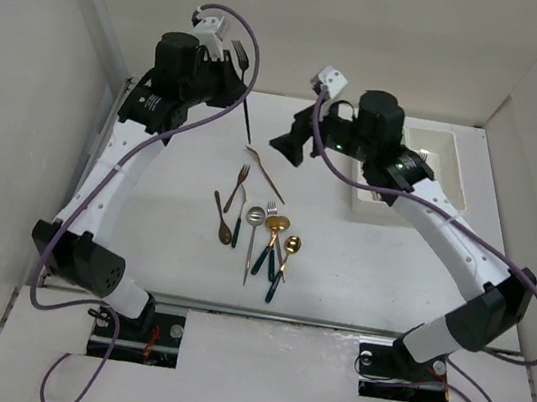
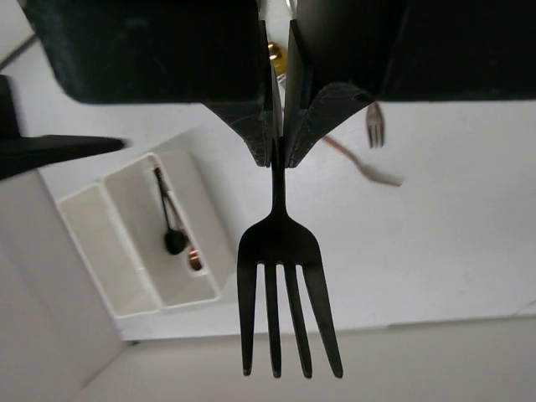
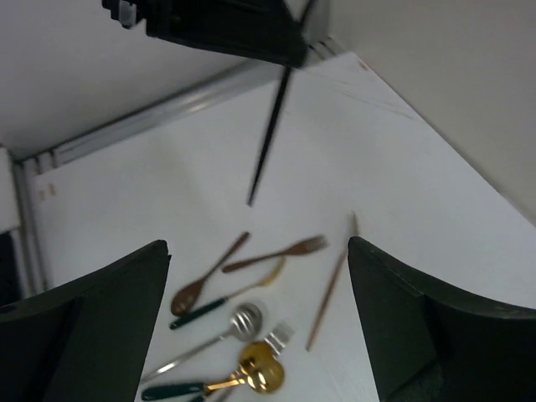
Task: Sort the eating utensils into containers
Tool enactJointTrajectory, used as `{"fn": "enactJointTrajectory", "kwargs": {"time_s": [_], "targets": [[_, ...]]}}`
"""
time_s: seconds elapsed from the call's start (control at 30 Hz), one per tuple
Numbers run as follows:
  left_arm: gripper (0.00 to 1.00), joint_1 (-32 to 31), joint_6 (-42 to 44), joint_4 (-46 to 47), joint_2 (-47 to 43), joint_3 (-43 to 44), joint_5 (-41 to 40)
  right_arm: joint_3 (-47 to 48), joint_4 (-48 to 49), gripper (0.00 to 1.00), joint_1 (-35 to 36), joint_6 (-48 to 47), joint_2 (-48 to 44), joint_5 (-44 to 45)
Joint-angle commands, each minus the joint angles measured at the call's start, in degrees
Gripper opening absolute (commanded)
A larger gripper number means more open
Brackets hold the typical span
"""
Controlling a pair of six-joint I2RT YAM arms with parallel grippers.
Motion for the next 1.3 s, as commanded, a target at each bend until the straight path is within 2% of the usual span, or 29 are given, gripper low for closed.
{"fn": "enactJointTrajectory", "kwargs": {"time_s": [0.0, 0.1, 0.27, 0.37, 0.5, 0.53, 0.67, 0.73, 0.8, 0.87, 0.9, 0.93, 0.97, 1.07, 1.1, 1.27], "targets": [[0.00, -1.63, -1.96, 6.86, -2.80, -1.15, 6.68, 5.63, 7.89, 0.92, 1.90, 3.24, 4.50, -3.08], [0.00, -3.04, -2.49, 7.49, -4.64, -2.47, 7.21, 6.88, 12.28, 0.89, 3.30, 7.11, 7.14, -4.22], [0.00, -4.62, -3.19, 7.49, -5.70, -3.53, 9.58, 10.03, 12.82, 0.84, 4.72, 7.82, 10.22, 1.39], [0.00, -4.62, -3.71, 6.87, -7.10, -4.76, 10.11, 10.57, 13.35, 0.76, 4.72, 8.88, 11.36, 3.76], [0.00, -5.15, -3.72, 6.87, -7.64, -6.26, 10.11, 11.80, 13.35, 0.50, 4.72, 10.47, 12.51, 5.44], [0.00, -5.15, -3.72, 6.87, -7.64, -6.26, 10.11, 12.41, 13.35, 0.34, 4.72, 11.16, 13.03, 4.92], [0.00, -5.15, -4.25, 7.49, -7.64, -6.26, 10.11, 12.41, 13.35, 0.00, 4.72, 11.79, 13.56, 3.77], [0.00, -5.15, -4.25, 8.01, -8.16, -6.87, 10.11, 12.41, 13.35, 0.00, 4.72, 12.40, 13.56, 3.77], [0.14, -5.15, -4.25, 8.54, -8.16, -6.87, 10.64, 11.10, 13.87, 0.00, 4.72, 12.40, 12.95, 3.77], [0.35, -5.15, -3.72, 8.54, -8.16, -8.27, 11.43, 10.31, 13.88, 0.00, 4.11, 12.40, 12.33, 4.30], [0.48, -5.15, -3.72, 8.54, -8.16, -8.28, 11.43, 9.35, 13.88, 0.00, 4.10, 12.40, 11.81, 4.30], [0.63, -5.15, -3.72, 7.93, -8.16, -8.98, 11.43, 8.73, 13.88, 0.00, 3.06, 12.40, 11.11, 4.91], [0.99, -5.15, -3.72, 7.93, -8.16, -8.98, 11.43, 7.24, 13.88, 0.00, 1.39, 12.92, 10.58, 5.52], [0.99, -5.15, -2.41, 6.62, -8.16, -9.51, 9.34, 4.42, 12.83, 0.00, -2.91, 12.93, 7.86, 7.45], [0.99, -5.15, -1.79, 6.09, -8.16, -9.51, 8.10, 3.81, 11.52, 0.00, -6.76, 12.93, 6.89, 8.77], [0.99, -5.15, 2.08, 4.94, -10.09, -15.39, -1.30, 6.08, -7.19, 0.00, -20.57, 3.29, 4.86, 19.84]]}}
